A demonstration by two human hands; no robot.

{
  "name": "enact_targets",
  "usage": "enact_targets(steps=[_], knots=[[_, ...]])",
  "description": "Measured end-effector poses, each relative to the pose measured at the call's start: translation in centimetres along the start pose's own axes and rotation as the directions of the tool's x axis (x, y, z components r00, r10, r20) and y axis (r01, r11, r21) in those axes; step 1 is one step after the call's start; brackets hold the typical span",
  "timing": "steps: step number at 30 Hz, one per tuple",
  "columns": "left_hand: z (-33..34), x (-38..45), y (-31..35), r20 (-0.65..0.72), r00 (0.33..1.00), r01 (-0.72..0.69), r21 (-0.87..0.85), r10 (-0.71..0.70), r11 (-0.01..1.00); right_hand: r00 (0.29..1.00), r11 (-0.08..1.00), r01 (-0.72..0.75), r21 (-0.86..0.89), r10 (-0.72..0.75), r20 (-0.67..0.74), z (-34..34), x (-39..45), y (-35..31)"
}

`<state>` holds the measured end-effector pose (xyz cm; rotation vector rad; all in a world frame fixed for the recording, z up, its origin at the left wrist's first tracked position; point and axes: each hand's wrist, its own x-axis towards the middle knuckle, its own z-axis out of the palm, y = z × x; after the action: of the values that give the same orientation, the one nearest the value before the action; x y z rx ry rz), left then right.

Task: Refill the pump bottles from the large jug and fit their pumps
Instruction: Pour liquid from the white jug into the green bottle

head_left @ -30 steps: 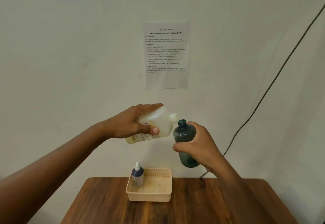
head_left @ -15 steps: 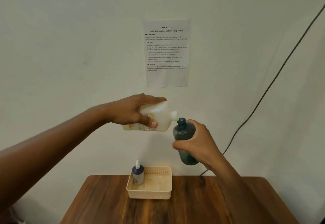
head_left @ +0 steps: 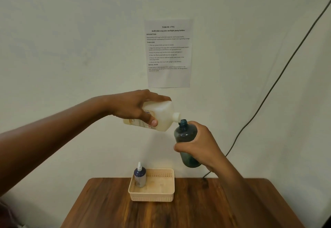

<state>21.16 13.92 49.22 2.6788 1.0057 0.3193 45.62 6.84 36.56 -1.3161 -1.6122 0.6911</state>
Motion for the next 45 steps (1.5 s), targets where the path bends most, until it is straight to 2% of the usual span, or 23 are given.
enact_targets(steps=[17, 45], knots=[[-0.9, 0.3, 0.6, 0.014, 1.0, -0.014, 0.003, 0.014, 1.0, 1.0, 0.999, 0.009, 0.042, -0.009, -0.016, 0.2, 0.1, -0.3], [-2.0, 1.1, 1.5, 0.025, 0.998, 0.057, 0.06, -0.058, 0.997, 0.999, 0.998, 0.013, 0.067, -0.011, -0.041, -0.1, 0.3, -0.6]])
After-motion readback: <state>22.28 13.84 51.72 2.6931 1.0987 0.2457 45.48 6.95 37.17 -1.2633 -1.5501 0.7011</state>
